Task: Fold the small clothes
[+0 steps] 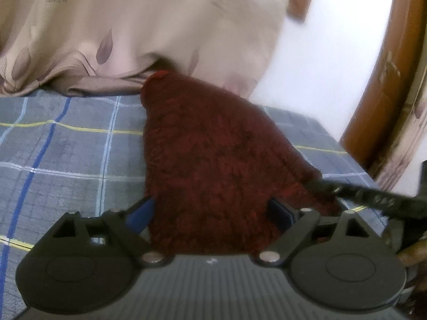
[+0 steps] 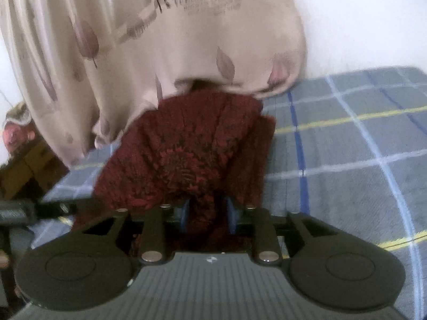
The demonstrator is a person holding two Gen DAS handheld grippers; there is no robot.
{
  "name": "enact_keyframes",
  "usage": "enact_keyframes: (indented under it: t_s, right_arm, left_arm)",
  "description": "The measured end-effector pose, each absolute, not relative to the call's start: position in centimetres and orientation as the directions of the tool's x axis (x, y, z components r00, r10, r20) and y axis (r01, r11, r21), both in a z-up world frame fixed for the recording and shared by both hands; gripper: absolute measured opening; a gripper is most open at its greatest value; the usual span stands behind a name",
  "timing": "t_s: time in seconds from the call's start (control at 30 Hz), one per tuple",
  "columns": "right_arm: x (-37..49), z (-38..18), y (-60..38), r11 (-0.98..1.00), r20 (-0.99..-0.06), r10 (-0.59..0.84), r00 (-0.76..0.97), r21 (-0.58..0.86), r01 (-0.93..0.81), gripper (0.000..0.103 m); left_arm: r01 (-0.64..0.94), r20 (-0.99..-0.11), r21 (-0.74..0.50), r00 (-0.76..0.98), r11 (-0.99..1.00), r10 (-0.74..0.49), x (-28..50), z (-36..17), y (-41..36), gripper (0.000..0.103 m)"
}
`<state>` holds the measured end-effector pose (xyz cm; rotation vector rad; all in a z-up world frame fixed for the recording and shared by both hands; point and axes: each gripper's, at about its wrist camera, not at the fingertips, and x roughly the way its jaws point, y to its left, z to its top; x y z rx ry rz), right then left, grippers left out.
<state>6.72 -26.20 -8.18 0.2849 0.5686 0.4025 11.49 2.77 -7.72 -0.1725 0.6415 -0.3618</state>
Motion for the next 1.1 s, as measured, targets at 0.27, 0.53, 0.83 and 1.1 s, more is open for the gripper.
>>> enact_keyframes:
  t_s: [0.27, 0.53, 0.83, 1.1]
  right_arm:
    - [3.9, -4.7, -25.6, 0.909, -0.322, 0.397, 0.859, 0.266, -0.32, 0.041]
    - [6.1, -9.4, -24.5, 0.932, -0.509, 0.361, 0.781, 0.219, -0.287, 0.041]
    - [3.0, -6.6, -25.8, 0.918, -0.397, 0.38, 0.835, 0.274, -0.287, 0.053]
    - [0.3, -6.3, -26.8, 0.894, -0.358, 0.407, 0.84, 0.347, -0.285, 0.068]
  left_arm:
    - [0.252, -0.564, -0.202, 0.76, 0.946, -0.323, 11.0, -7.4, 2.1, 0.092]
    - [0.214, -0.57, -0.115, 0.785, 0.97, -0.241, 10.3, -7.1, 1.4, 0.092]
    - [0.131, -0.535, 0.01, 0.838, 0.991, -0.105, 9.0, -6.0, 0.4, 0.092]
    - [0.135, -0.534, 0.026, 0.84, 0.991, -0.1, 8.4, -5.8, 0.2, 0.092]
